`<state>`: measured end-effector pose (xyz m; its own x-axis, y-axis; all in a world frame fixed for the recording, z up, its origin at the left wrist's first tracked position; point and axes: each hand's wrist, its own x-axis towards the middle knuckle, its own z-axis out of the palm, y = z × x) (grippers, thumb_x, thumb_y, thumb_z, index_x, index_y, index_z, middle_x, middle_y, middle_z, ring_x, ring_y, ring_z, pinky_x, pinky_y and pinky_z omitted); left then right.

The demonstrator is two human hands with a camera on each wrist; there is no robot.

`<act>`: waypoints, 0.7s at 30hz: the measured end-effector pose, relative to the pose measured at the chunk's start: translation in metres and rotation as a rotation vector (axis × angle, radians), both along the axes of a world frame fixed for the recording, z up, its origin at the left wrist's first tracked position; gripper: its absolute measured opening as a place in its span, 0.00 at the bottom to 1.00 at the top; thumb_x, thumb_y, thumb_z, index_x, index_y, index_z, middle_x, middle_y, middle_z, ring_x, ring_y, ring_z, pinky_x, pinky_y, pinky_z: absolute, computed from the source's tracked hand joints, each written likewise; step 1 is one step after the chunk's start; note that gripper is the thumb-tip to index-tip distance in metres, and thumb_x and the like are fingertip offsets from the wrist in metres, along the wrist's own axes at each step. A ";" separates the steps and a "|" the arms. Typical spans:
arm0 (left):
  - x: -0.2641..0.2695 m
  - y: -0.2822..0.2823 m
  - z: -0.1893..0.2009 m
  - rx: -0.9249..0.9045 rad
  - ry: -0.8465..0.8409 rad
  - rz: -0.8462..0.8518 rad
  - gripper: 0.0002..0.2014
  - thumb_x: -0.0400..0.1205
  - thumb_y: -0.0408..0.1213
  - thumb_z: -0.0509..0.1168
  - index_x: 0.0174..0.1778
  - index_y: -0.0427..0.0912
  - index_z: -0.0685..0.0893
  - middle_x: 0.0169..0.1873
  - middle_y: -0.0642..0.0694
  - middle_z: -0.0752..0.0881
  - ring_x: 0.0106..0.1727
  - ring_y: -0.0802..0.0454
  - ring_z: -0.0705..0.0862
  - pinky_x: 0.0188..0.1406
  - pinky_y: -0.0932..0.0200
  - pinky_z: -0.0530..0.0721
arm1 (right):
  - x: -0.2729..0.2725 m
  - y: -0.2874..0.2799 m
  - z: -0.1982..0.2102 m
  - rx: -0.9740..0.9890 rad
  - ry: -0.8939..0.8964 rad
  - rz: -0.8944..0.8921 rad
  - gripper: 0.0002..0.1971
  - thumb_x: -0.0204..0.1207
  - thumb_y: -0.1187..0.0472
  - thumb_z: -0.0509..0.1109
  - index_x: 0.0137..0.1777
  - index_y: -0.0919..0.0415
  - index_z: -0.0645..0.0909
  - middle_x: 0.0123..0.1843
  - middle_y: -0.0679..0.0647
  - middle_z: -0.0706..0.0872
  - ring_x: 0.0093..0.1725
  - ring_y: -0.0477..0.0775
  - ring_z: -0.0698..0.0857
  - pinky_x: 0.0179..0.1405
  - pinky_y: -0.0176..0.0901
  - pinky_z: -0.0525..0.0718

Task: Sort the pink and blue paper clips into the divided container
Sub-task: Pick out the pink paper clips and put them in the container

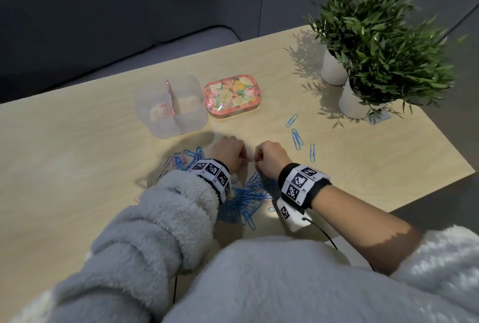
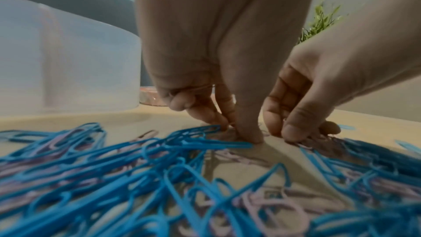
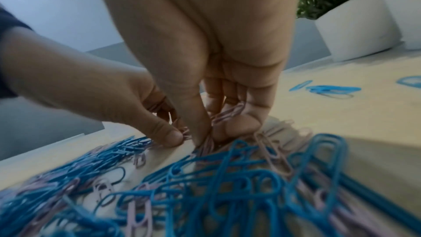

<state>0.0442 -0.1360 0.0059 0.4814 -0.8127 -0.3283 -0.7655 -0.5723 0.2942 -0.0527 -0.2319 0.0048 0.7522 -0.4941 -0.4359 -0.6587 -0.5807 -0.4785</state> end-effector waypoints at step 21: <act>-0.005 -0.007 0.008 -0.294 0.703 0.421 0.12 0.81 0.40 0.63 0.31 0.44 0.73 0.27 0.50 0.73 0.28 0.54 0.72 0.27 0.61 0.69 | -0.056 -0.055 -0.001 0.452 -0.210 -0.347 0.03 0.73 0.65 0.70 0.39 0.60 0.80 0.26 0.52 0.73 0.22 0.50 0.70 0.22 0.34 0.70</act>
